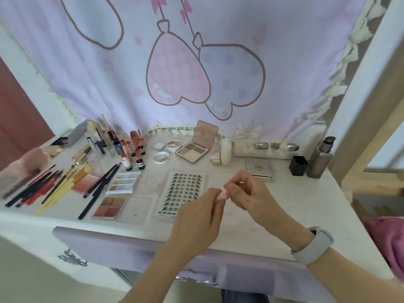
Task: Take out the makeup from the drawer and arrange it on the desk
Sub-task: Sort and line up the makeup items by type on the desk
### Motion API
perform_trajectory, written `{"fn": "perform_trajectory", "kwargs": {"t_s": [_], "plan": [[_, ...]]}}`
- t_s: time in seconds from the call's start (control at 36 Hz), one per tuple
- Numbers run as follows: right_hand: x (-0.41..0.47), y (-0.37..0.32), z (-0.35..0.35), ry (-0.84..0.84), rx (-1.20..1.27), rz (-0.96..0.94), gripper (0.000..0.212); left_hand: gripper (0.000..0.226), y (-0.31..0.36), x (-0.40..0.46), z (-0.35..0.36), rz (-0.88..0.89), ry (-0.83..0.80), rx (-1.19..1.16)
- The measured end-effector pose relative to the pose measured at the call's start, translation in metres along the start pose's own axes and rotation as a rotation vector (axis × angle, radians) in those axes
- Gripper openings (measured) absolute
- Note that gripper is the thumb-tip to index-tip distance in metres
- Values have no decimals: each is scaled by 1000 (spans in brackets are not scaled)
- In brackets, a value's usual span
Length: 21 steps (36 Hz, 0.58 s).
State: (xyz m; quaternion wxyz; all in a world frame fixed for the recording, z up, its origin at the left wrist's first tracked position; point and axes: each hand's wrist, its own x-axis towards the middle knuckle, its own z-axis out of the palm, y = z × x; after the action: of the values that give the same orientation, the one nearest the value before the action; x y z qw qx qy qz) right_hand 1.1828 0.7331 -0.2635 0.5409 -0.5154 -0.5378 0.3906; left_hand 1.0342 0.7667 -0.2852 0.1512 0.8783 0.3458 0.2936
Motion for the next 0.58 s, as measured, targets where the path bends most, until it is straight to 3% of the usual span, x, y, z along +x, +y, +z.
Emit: {"fn": "perform_trajectory", "kwargs": {"t_s": [0.47, 0.58], "plan": [[12, -8, 50, -126, -105, -78, 13, 23, -41, -27, -45, -67, 42, -115], [17, -12, 56, -166, -82, -80, 11, 39, -49, -32, -53, -101, 50, -147]]}}
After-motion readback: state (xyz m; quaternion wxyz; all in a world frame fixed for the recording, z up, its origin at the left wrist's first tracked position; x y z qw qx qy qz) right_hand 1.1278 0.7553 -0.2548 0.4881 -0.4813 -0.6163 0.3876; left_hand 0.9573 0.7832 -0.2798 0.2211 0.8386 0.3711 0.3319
